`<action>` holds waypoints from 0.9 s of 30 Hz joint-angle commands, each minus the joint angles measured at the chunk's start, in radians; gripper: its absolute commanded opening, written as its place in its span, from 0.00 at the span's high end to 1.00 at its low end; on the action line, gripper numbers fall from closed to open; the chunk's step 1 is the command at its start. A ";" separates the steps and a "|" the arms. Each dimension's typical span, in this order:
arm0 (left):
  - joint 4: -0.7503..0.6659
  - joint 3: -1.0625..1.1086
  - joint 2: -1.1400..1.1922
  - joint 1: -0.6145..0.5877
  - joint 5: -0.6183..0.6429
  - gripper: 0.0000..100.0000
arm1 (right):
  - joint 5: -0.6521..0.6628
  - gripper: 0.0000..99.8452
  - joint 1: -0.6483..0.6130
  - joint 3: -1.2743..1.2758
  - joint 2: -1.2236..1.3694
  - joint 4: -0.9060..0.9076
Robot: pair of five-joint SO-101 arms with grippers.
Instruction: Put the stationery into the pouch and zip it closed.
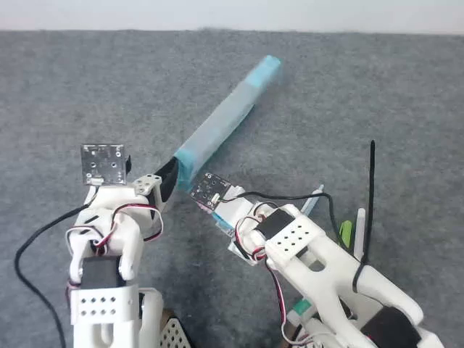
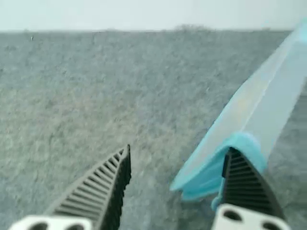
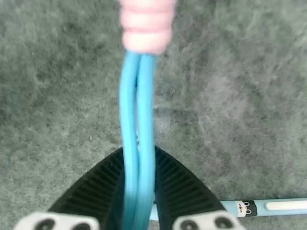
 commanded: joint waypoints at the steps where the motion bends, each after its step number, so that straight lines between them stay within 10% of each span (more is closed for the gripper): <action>1: -0.038 0.016 -0.008 -0.029 -0.031 0.71 | -0.020 0.99 -0.004 -0.063 -0.010 -0.004; 6: -0.038 0.042 -0.009 -0.034 -0.041 0.71 | -0.066 0.97 -0.012 -0.063 -0.091 -0.013; 14: -0.037 0.042 -0.009 -0.032 -0.041 0.71 | -0.097 0.65 -0.171 -0.008 -0.294 -0.110; 27: -0.035 0.042 -0.009 -0.037 -0.041 0.71 | -0.104 0.80 -0.168 -0.020 -0.007 -0.578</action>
